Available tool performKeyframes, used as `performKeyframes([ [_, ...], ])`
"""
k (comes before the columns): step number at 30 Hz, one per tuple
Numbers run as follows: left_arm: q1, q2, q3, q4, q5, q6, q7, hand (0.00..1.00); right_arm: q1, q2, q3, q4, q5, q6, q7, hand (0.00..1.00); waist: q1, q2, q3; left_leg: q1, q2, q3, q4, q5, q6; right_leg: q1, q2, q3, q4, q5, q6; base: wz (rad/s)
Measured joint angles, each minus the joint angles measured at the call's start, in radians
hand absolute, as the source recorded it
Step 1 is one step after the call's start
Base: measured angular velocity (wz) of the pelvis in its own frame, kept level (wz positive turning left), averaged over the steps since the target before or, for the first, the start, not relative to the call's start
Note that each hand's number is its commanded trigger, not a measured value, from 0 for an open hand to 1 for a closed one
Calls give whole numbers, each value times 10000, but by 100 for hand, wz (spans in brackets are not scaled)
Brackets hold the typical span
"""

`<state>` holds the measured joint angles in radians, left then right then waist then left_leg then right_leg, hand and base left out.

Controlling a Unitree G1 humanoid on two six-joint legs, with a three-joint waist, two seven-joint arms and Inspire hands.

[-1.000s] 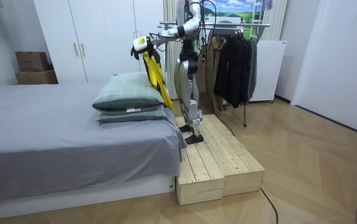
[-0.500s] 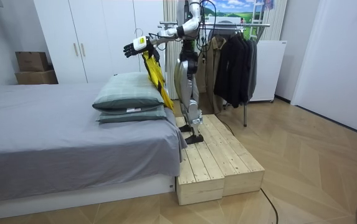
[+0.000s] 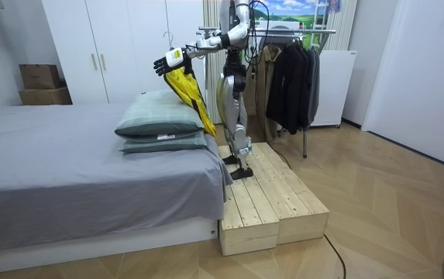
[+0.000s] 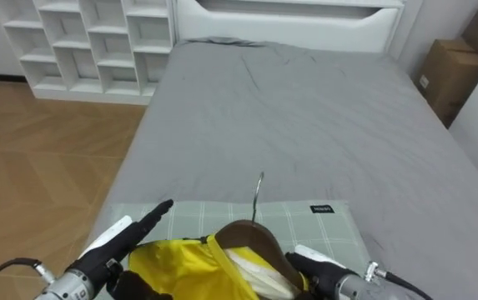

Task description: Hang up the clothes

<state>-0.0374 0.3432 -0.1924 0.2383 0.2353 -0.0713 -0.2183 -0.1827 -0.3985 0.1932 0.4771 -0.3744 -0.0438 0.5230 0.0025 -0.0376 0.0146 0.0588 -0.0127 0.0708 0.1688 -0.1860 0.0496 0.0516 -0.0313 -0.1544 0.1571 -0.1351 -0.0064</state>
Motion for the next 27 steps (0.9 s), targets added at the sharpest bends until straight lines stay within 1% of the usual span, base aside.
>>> performKeyframes([
  [2, 2, 3, 333, 13, -3, -1, -27, 0, -71, -53, -444, 487, -68, 7, -132, 100, -5, 5, -3, 1, 4, -2, 0, 0, 0, 3, -5, 22, 4, 0, 0, 0],
  [4, 32, 48, 436, 78, -9, -2, -24, 0, -70, -113, -670, 800, -99, 11, -282, 100, -6, 16, -9, 12, 6, 10, 3, 0, 0, 10, -6, 27, 14, 0, 0, 0],
  [7, 179, 48, 508, 113, -6, -1, -24, 0, -70, -251, -735, 1073, -119, 13, -581, 100, -4, 25, -15, 34, 12, 67, 3, 0, 0, 7, -6, 18, 31, 0, 0, -4],
  [11, 235, -82, 507, 113, -59, -1, -12, 0, -135, -244, -794, 1462, -87, 11, -1110, 100, -10, 47, -26, 67, 11, 88, 7, 1, 1, 4, -17, 22, 104, -4, 5, 0],
  [14, 236, -136, 528, 120, -55, -1, -12, 0, -135, -243, -822, 1535, -90, 11, -1318, 100, -5, 76, -41, 69, 12, 94, 16, 9, 14, 4, -18, 18, 128, -3, 5, 0],
  [19, 284, -168, 529, 119, -72, -1, -14, 0, -135, -244, -886, 1538, -90, 15, -1424, 100, -14, 123, -70, 82, 13, 95, 18, 15, 21, 6, -19, 28, 149, -3, 4, 0],
  [24, 303, -155, 530, 140, -55, 1, 22, 0, -135, -246, -890, 1686, -98, 26, -1442, 100, -12, 117, -69, 74, 4, 101, 39, 16, 22, 5, -26, 55, 143, -5, 6, 0],
  [27, 305, -145, 629, 390, -52, 2, 47, 0, -134, -246, -906, 1703, -177, 32, -1431, 100, -17, 90, -65, 85, 4, 125, 32, 16, 22, -3, -22, 125, 132, -10, 11, -2],
])
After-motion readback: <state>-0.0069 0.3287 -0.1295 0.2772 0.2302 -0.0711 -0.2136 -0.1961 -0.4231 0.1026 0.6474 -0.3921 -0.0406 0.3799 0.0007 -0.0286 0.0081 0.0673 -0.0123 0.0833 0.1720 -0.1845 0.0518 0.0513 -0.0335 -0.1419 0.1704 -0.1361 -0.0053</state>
